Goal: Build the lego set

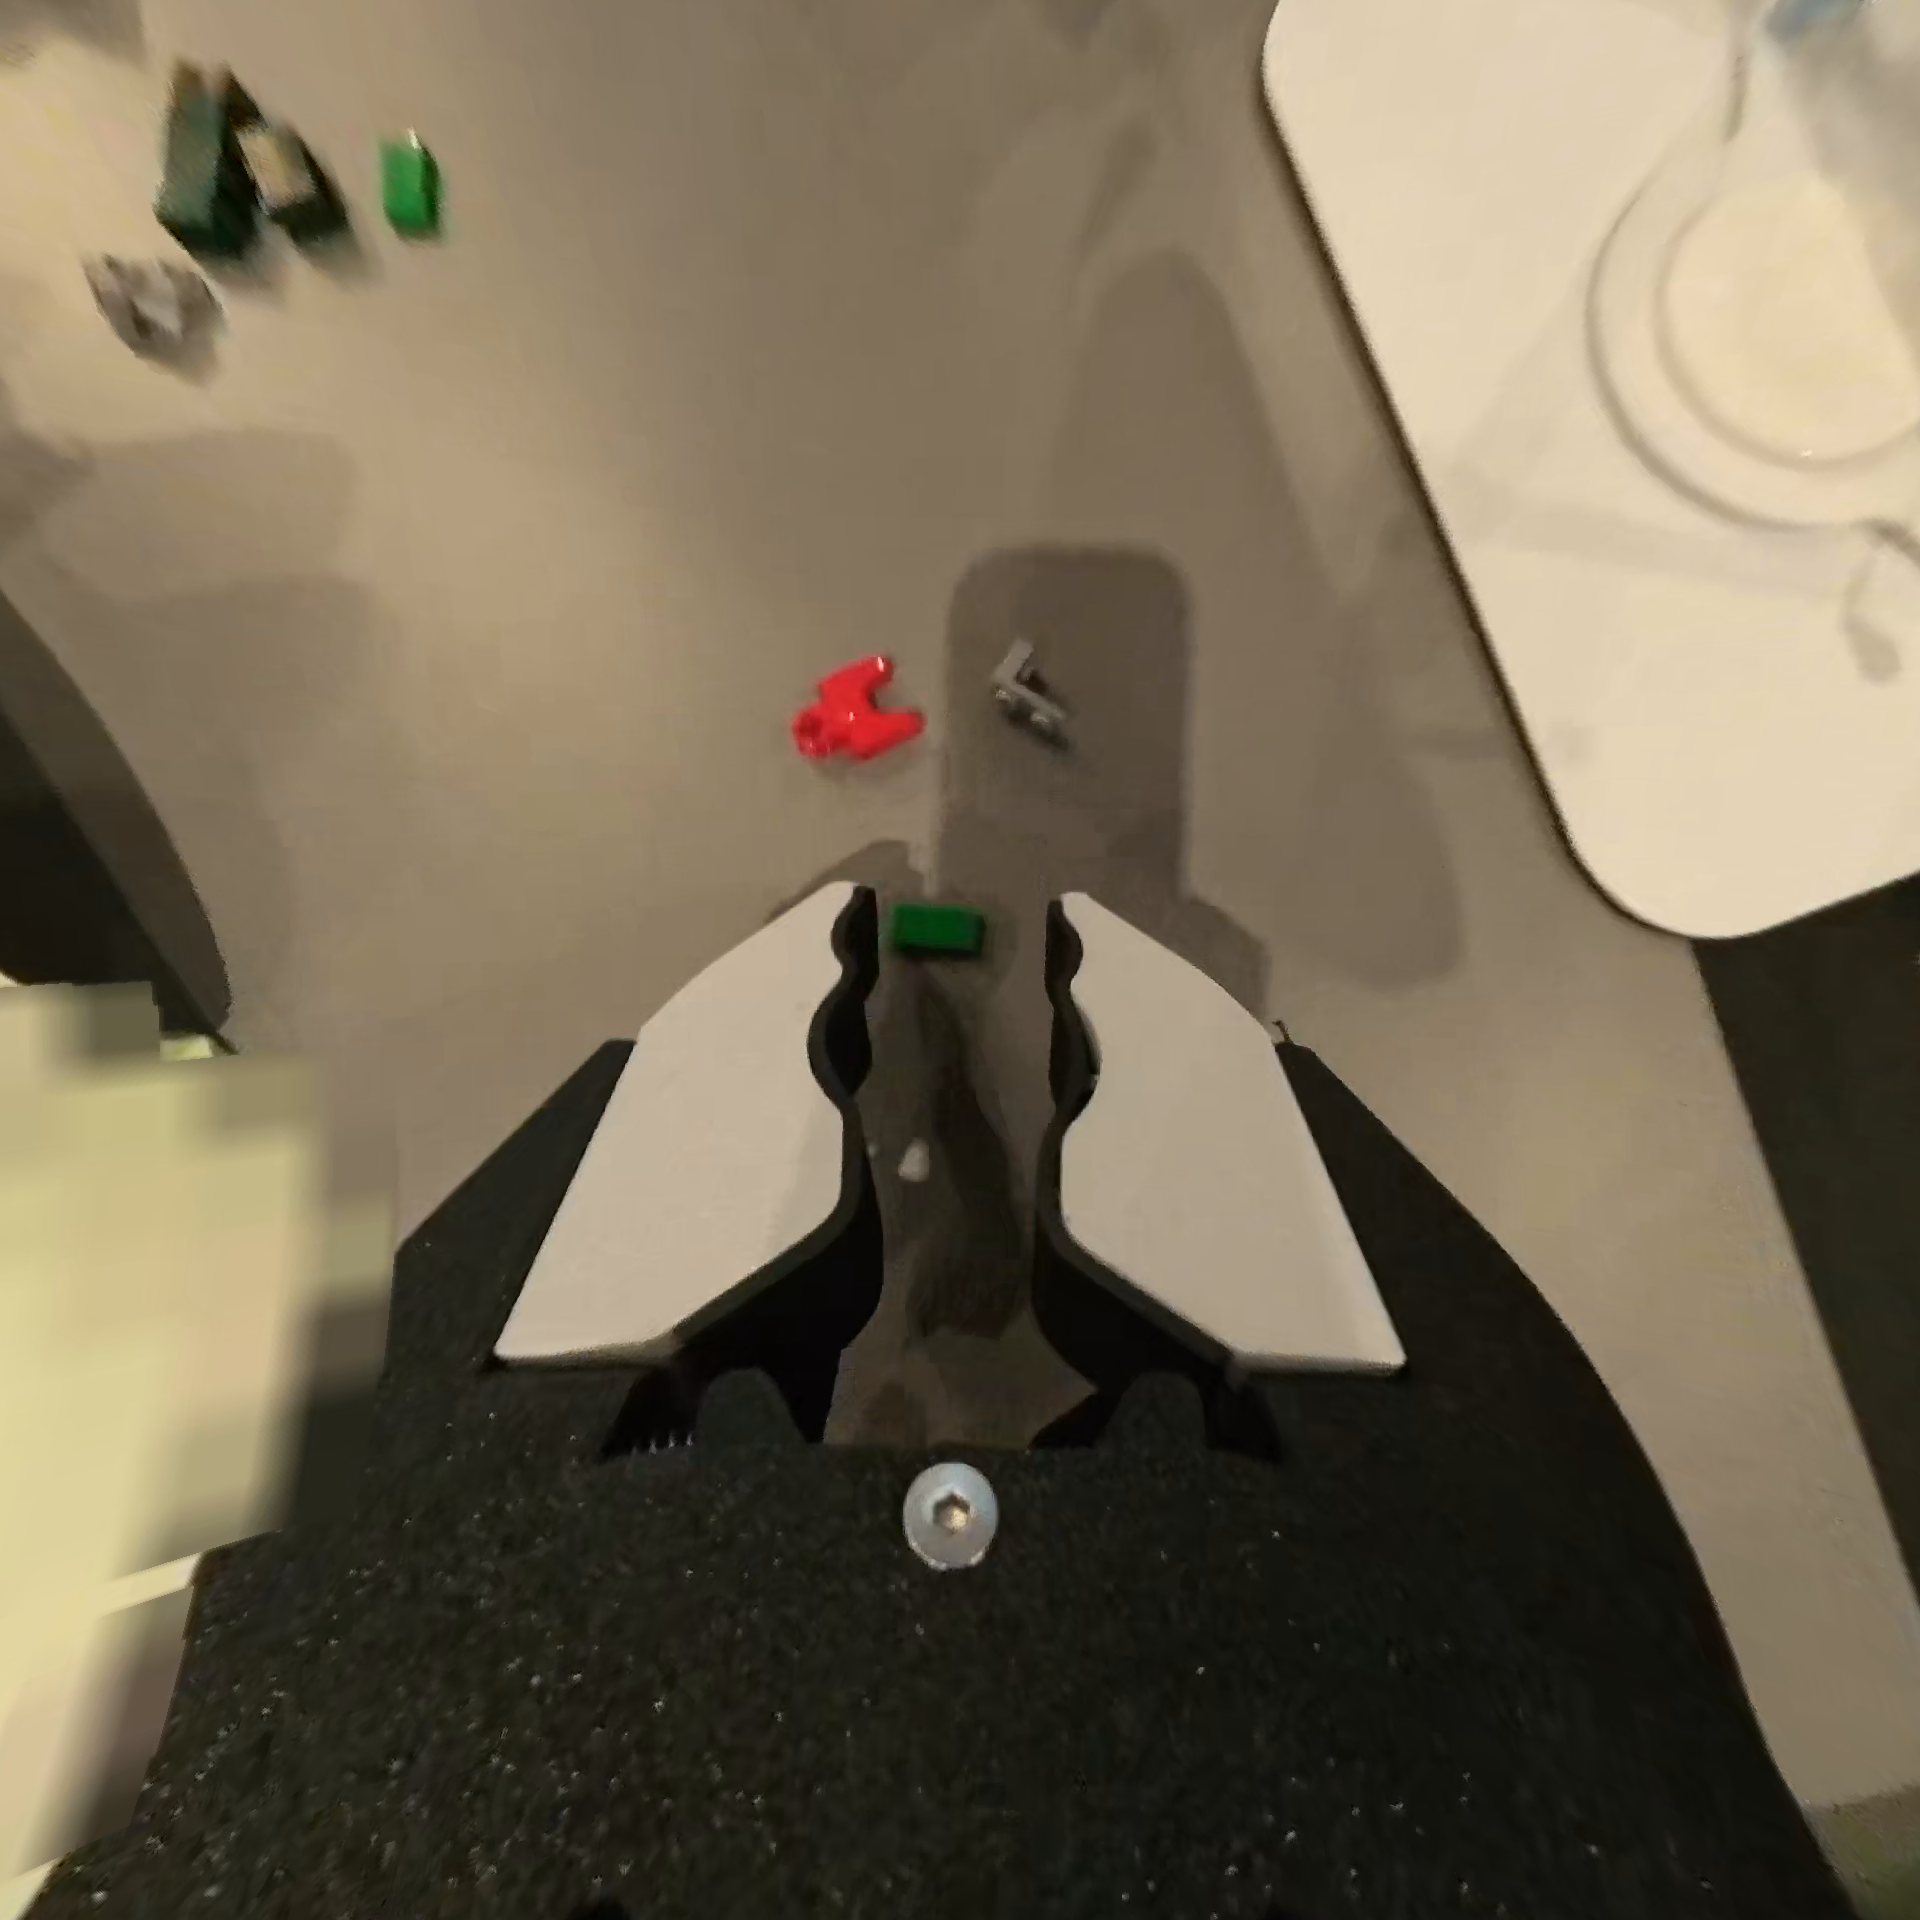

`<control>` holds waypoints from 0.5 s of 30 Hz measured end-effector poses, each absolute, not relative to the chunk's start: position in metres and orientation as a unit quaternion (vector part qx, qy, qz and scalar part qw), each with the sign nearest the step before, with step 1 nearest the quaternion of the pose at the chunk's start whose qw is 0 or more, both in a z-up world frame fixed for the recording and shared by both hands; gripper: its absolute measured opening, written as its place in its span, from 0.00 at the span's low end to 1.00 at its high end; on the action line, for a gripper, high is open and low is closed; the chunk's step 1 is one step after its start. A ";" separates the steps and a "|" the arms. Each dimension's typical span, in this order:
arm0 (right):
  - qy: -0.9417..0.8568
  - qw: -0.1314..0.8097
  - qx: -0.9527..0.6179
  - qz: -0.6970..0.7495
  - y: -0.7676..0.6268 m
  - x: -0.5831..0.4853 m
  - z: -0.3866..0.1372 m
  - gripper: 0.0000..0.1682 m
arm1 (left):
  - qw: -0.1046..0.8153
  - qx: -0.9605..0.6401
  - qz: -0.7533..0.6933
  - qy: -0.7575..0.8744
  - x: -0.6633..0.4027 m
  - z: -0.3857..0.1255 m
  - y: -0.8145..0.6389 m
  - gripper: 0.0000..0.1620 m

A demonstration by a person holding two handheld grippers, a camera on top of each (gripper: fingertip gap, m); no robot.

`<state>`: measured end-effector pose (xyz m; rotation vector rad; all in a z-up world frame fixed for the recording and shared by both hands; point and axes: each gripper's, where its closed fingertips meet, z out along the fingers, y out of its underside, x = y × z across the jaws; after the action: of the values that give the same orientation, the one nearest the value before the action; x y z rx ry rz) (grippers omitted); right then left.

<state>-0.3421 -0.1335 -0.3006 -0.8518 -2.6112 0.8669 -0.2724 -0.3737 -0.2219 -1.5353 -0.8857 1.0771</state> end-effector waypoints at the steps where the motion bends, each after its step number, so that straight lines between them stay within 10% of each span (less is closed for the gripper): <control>1: -0.902 0.126 -0.293 0.291 -0.133 -0.341 -0.305 0.19 | 0.509 -0.637 0.447 -0.367 -0.272 -0.222 -0.374 0.18; 15: -0.893 0.127 -0.273 0.336 -0.178 -0.337 -0.287 0.09 | 0.513 -0.638 0.444 -0.365 -0.272 -0.221 -0.371 0.17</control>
<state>-0.3370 -0.1776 -0.2865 -0.7937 -2.5972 0.9763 -0.2723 -0.3713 -0.2207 -1.5344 -0.8774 1.0666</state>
